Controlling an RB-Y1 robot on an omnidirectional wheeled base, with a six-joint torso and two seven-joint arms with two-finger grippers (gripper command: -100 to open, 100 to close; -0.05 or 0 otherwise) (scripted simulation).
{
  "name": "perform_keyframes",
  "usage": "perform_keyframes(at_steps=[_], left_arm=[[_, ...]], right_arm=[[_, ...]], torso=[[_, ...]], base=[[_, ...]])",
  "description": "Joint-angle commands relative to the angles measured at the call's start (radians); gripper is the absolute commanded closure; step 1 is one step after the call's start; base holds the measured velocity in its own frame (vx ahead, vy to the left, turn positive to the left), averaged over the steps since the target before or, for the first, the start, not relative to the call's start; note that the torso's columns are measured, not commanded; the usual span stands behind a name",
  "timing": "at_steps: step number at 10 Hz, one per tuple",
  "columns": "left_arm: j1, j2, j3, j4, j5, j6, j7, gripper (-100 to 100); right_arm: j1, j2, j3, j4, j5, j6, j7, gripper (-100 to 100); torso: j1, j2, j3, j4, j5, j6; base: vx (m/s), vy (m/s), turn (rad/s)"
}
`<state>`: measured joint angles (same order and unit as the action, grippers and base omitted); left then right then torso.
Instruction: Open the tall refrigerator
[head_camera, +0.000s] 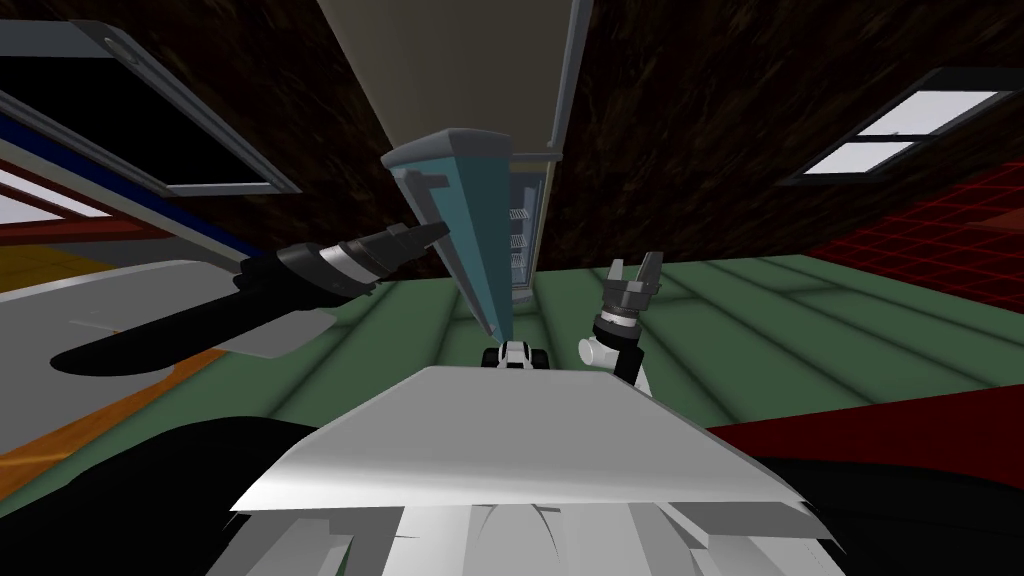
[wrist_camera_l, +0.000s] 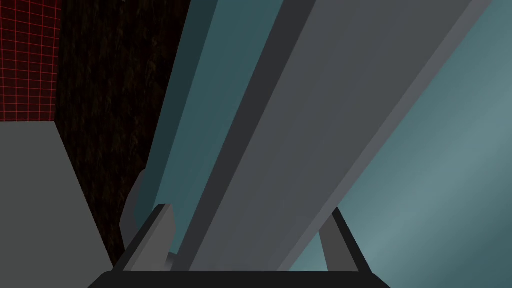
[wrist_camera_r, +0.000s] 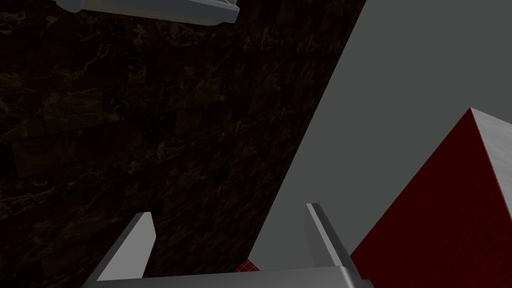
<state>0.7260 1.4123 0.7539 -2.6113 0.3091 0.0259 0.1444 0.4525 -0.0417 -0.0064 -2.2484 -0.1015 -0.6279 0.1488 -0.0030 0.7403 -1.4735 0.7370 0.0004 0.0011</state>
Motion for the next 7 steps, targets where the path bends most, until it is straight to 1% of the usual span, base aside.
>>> perform_keyframes(at_steps=[1,3,5,7], left_arm=[[0.006,0.005,-0.003,-0.006,0.004,-0.020,0.004,100],[0.006,0.005,-0.003,-0.006,0.004,-0.020,0.004,100],[0.006,0.005,-0.003,-0.006,0.004,-0.020,0.004,100],[0.006,0.005,-0.003,-0.006,0.004,-0.020,0.004,100]], right_arm=[[0.000,0.000,0.000,0.000,0.000,0.000,0.000,0],[0.000,0.000,0.000,0.000,0.000,0.000,0.000,0],[0.000,0.000,0.000,0.000,0.000,0.000,0.000,0],[0.000,0.000,0.000,0.000,0.000,0.000,0.000,0]], torso=[[-0.001,0.001,0.001,0.000,0.000,0.000],[-0.004,0.002,0.003,0.000,-0.001,-0.003],[-0.003,0.002,0.002,0.000,-0.001,-0.001],[-0.001,0.003,0.002,0.000,-0.001,0.000]], base=[[-0.080,0.113,-0.025],[-0.013,0.014,0.022],[0.015,-0.023,0.007],[-0.013,0.022,-0.018]])
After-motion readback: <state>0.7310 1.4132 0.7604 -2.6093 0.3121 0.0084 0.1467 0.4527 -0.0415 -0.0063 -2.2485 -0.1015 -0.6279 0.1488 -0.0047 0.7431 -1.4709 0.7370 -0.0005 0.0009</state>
